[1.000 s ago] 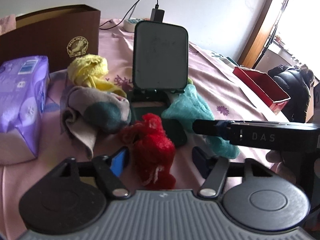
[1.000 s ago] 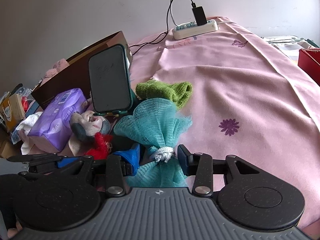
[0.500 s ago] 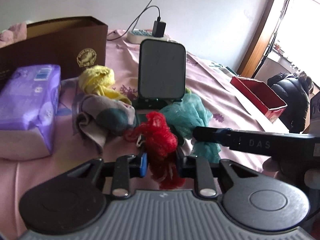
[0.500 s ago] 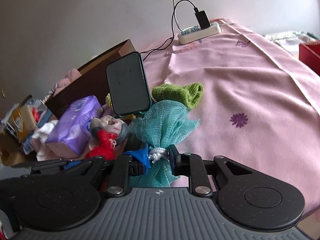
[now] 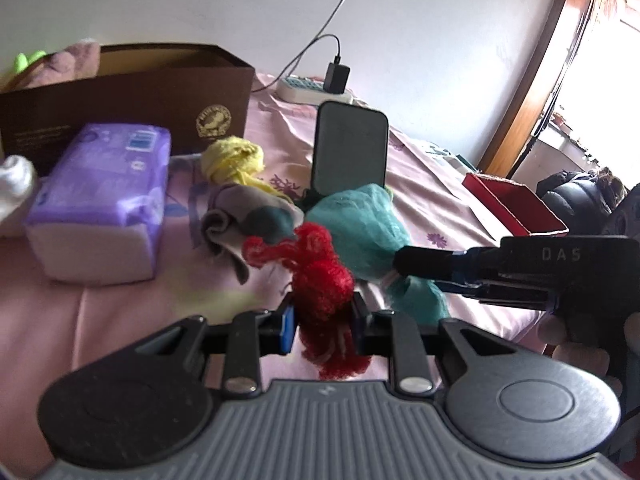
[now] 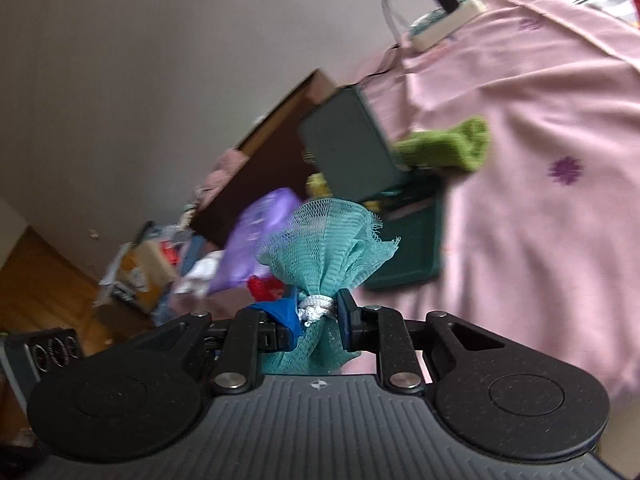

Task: Organize soft objects
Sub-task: 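Carry the red yarn toy with the left tool while the right tool carries the teal puff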

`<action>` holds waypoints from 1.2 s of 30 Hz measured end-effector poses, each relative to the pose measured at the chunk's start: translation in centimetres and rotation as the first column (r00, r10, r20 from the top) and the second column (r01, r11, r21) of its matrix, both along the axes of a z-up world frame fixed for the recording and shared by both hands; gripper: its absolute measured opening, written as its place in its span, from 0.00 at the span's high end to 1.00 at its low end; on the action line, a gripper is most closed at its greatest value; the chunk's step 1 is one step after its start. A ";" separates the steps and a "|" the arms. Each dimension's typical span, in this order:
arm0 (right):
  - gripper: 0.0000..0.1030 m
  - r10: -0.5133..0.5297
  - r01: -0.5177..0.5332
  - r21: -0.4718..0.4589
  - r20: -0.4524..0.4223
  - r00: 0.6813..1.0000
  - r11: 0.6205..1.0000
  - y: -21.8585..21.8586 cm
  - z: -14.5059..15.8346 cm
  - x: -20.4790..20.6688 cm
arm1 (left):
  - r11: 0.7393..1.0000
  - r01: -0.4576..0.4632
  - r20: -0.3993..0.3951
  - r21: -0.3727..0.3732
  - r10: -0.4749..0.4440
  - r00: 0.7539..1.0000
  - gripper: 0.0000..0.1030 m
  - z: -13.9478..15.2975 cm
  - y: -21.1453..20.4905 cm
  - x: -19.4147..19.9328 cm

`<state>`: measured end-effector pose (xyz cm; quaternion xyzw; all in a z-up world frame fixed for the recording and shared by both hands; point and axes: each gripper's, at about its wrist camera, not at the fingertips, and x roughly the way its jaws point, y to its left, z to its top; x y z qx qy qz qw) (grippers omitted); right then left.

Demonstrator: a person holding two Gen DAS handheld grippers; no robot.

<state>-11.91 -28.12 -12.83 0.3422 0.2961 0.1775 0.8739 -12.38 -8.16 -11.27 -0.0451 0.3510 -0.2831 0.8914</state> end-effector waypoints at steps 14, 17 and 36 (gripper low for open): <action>0.99 0.146 -0.149 0.008 0.148 0.978 0.989 3.9 6.6 5.1 | 0.994 -0.104 0.139 -0.038 0.108 0.984 0.77 6.6 6.2 1.9; 0.99 0.144 -0.148 0.010 0.164 0.976 0.989 4.1 8.0 6.7 | 0.993 -0.118 0.170 -0.016 0.119 0.978 0.77 8.1 7.0 3.6; 0.99 0.055 -0.049 -0.065 0.102 0.993 0.997 7.5 10.7 19.2 | 0.964 -0.249 0.170 0.099 0.230 0.958 0.77 9.9 11.8 18.8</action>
